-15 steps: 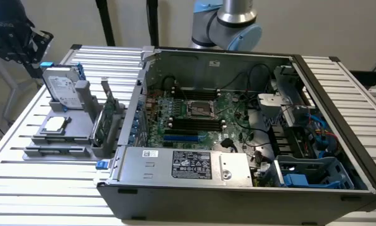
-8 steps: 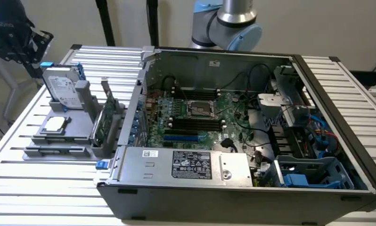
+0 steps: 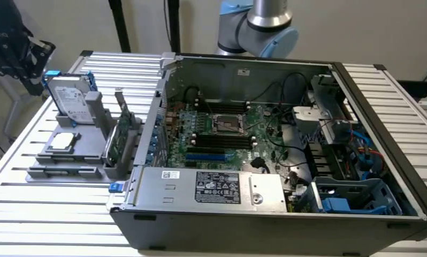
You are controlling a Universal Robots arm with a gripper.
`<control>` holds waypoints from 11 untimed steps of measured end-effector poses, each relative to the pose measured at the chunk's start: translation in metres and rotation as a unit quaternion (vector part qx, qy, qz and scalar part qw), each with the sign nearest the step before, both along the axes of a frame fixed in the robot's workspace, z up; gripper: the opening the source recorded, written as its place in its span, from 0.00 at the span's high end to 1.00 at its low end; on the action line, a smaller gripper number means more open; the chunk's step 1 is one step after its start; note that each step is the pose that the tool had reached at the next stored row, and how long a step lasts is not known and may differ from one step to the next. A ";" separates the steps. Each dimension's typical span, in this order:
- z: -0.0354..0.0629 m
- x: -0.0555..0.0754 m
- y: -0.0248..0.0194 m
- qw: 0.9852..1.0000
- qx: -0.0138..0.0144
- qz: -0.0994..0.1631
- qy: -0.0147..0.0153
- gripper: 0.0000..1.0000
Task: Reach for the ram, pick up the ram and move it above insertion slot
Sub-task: 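Reach for the ram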
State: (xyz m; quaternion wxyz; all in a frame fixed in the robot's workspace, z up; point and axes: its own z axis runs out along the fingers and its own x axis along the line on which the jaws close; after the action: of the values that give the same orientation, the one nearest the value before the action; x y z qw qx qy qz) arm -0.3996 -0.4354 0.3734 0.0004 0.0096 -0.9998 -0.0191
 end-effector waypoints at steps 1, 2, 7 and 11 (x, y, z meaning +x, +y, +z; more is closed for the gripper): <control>-0.0001 0.000 -0.0045 1.000 0.000 0.000 0.000 0.89; -0.0005 0.000 -0.0092 1.000 0.000 0.000 0.000 0.89; -0.0045 0.002 -0.0234 1.000 0.000 0.001 0.000 0.89; -0.0091 0.009 -0.0259 1.000 0.000 0.005 0.000 0.89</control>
State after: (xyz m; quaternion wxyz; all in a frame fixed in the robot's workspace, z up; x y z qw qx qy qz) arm -0.3910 -0.4613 0.3642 0.0005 0.0146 -0.9997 -0.0191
